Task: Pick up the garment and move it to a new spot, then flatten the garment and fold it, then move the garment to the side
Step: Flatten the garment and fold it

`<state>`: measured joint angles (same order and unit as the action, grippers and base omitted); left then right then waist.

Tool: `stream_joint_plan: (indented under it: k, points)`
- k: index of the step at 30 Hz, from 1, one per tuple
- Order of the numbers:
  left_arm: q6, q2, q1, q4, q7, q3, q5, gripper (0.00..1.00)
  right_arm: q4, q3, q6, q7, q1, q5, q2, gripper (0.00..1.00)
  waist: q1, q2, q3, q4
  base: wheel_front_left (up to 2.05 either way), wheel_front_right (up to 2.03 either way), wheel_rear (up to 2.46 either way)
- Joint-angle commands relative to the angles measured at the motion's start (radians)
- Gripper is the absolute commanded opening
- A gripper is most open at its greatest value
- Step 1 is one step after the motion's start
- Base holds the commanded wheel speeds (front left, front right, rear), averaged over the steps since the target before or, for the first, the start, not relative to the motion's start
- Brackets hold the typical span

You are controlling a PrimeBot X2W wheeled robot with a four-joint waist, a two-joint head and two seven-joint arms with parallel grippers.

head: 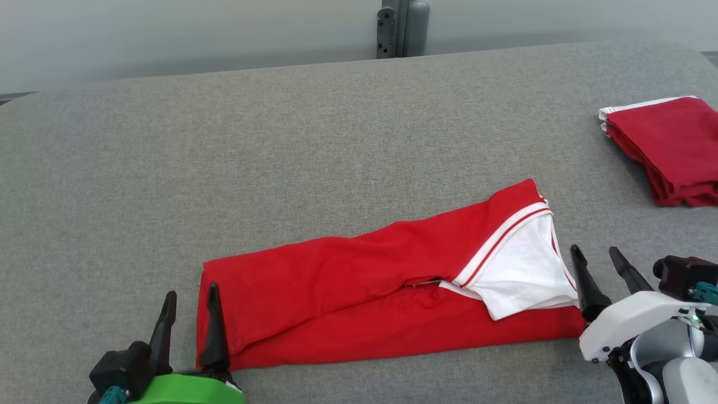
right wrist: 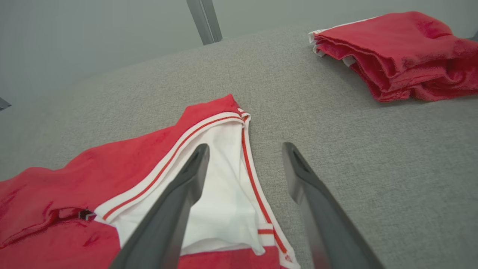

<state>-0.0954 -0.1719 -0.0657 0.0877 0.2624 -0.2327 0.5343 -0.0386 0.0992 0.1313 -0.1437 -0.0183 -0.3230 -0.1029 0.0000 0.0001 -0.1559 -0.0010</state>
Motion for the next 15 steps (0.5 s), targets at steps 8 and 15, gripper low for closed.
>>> stream_joint_plan:
  k: [8, 15]
  points:
    - [0.016, 0.025, 0.035, 0.027, 0.001, -0.002, -0.046, 1.00, -0.235, -0.037, -0.001, -0.031, -0.122, 0.066, -0.052, 1.00, 0.0000, -0.0001, 0.011, 0.042, 0.00, 0.00, 0.00]
    - [0.019, 0.039, 0.035, 0.046, 0.001, 0.007, -0.061, 1.00, -0.419, -0.081, -0.001, -0.045, -0.195, 0.037, -0.087, 1.00, 0.0000, -0.0001, 0.008, 0.078, 0.00, 0.00, 0.00]
